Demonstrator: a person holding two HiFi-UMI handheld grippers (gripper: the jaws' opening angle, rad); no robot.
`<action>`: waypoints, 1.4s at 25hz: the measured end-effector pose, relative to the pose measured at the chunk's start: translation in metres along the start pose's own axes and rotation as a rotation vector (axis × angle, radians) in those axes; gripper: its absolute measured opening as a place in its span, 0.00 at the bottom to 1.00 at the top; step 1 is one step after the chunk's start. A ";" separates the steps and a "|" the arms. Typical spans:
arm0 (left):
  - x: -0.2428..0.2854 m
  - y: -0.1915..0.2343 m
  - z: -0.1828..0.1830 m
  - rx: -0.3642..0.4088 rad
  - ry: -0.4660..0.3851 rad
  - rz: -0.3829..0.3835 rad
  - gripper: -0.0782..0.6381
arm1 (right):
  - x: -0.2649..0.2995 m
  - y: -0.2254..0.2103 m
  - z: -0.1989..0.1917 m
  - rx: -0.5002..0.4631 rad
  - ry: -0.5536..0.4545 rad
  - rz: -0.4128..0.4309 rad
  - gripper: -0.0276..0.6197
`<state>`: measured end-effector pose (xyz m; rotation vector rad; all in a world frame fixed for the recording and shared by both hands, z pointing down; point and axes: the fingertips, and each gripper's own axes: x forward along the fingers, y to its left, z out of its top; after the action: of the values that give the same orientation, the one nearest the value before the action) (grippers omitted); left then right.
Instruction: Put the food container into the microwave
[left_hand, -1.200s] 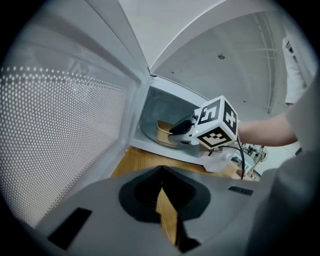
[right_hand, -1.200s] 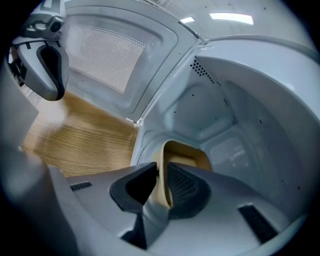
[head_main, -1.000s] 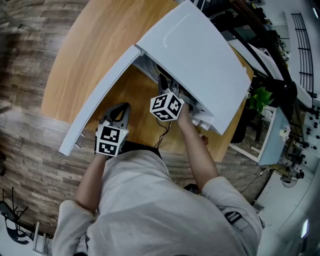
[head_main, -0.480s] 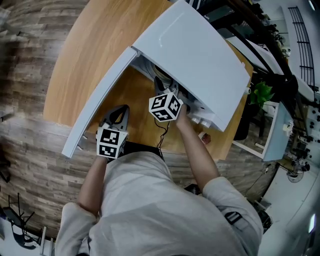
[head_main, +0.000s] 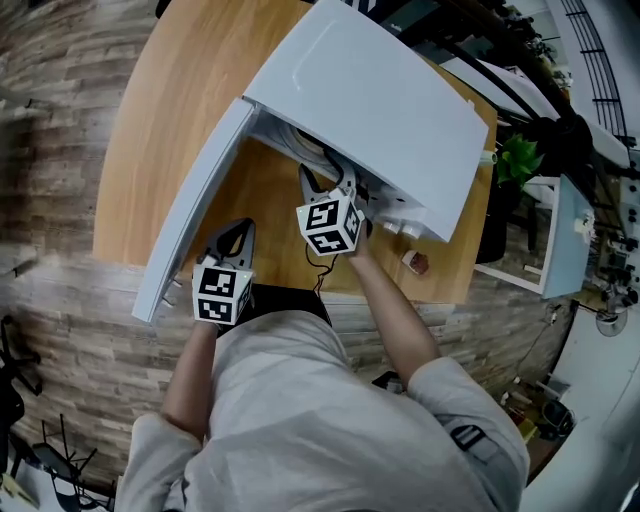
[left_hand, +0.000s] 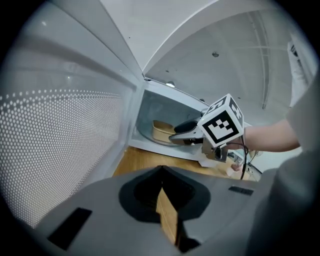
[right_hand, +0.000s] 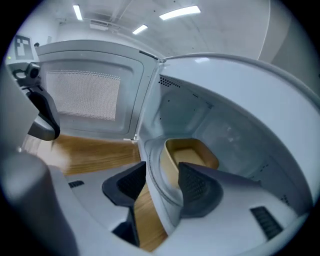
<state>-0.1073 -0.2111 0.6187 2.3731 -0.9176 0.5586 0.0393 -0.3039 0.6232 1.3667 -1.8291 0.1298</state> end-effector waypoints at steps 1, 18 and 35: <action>-0.001 -0.001 -0.003 0.000 0.004 -0.004 0.13 | -0.004 0.002 -0.001 0.010 -0.005 -0.005 0.36; -0.006 -0.048 -0.018 0.129 0.083 -0.163 0.13 | -0.094 0.045 -0.065 0.278 0.051 -0.029 0.18; 0.019 -0.087 0.036 0.211 0.065 -0.296 0.13 | -0.141 0.043 -0.085 0.592 -0.019 -0.027 0.05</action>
<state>-0.0256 -0.1876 0.5727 2.5990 -0.4851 0.6351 0.0595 -0.1358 0.6017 1.7901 -1.8626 0.6897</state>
